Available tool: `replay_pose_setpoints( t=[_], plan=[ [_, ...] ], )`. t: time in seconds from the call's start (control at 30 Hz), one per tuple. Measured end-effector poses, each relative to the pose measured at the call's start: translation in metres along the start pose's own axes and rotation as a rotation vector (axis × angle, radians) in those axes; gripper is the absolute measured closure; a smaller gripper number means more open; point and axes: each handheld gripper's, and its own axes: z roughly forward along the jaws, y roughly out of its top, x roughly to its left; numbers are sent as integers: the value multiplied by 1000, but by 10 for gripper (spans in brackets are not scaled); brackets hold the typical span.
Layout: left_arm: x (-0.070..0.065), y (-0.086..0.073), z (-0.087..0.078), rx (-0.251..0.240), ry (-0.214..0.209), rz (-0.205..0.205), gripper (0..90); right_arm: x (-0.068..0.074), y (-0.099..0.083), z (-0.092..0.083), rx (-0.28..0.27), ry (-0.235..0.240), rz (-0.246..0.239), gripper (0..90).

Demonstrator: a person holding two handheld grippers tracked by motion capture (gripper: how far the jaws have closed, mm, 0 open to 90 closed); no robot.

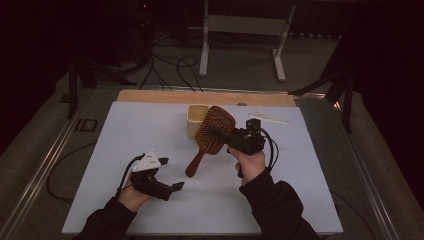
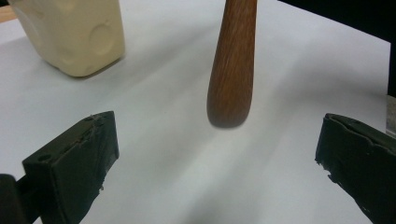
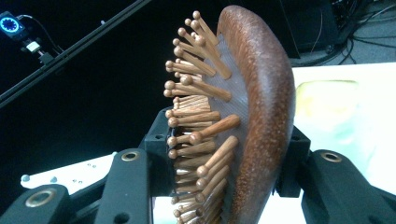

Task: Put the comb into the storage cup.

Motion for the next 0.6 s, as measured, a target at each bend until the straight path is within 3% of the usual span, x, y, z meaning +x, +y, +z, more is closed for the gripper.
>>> replay_pose_setpoints(
  t=[0.2, 0.37, 0.6],
  plan=[
    [3, -8, -8, -5, 18, 19, 1, 4, 9, -1, -11, -4, -22, 525],
    [6, -17, -9, 24, 3, 13, 0, 7, 18, 0, -24, -10, -43, 525],
    [5, -24, -10, 25, 3, 21, 0, 7, 32, 2, -44, -13, -53, 524]
  ],
)
